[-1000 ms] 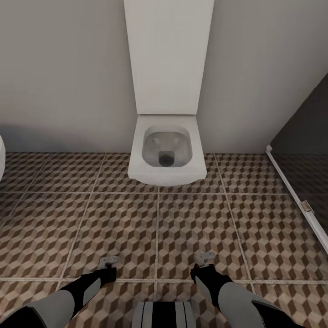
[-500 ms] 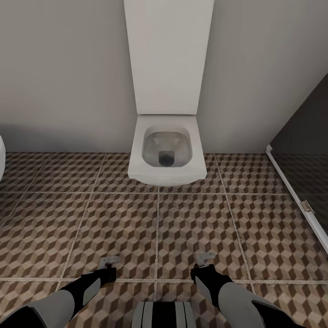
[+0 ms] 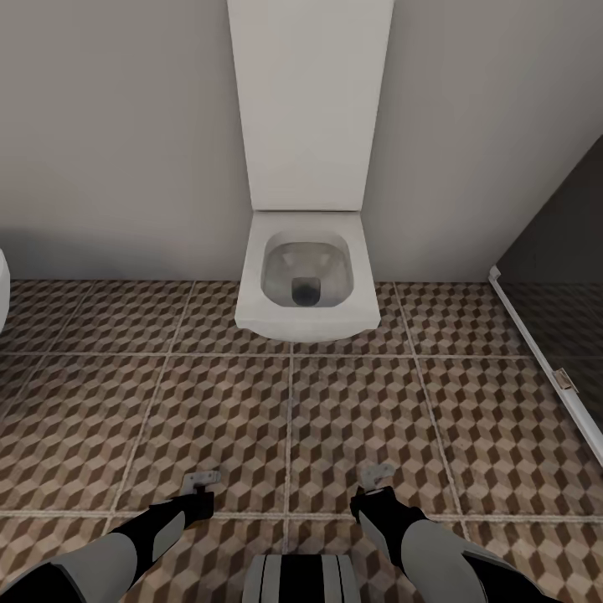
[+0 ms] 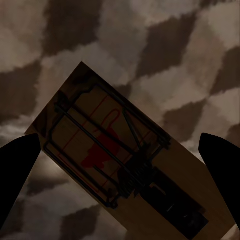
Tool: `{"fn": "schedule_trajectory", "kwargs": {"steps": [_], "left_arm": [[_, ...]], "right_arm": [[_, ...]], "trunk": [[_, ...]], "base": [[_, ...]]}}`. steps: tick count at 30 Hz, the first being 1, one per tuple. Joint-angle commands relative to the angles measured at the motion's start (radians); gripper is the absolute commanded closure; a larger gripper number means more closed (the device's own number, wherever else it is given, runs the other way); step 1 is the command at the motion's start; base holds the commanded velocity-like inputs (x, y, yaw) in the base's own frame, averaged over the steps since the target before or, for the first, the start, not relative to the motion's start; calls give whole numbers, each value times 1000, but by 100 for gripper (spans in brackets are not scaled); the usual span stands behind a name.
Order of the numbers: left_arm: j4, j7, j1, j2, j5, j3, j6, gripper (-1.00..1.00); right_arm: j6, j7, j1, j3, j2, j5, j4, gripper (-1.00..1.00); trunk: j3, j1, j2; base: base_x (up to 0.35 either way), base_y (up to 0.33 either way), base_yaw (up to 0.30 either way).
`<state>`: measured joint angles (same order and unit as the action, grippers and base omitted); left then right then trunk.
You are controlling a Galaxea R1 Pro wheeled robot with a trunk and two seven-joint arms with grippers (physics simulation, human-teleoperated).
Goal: Take the four mousetraps from the cabinet in the bathroom and place them on the bathroom floor. Make sure all four end up on the same floor surface, and ensure that at least two of them are either under or directly next to the same bathroom sink.
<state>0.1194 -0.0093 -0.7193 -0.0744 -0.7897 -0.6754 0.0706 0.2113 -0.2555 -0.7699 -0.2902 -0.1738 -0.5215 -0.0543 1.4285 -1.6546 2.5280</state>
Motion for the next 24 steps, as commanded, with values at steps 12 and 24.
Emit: {"fn": "schedule_trajectory", "kwargs": {"steps": [12, 24], "left_arm": [[2, -2, 0, -1, -3, -4, 5, 100], [2, -3, 0, -1, -3, -4, 5, 100]], "right_arm": [[-1, 170, 0, -10, 1, -5, -1, 100], [-2, 276, 0, -12, 7, -3, -2, 100]], "trunk": [[1, 0, 0], [1, 0, 0]], "base": [[0, 0, 0], [0, 0, 0]]}}
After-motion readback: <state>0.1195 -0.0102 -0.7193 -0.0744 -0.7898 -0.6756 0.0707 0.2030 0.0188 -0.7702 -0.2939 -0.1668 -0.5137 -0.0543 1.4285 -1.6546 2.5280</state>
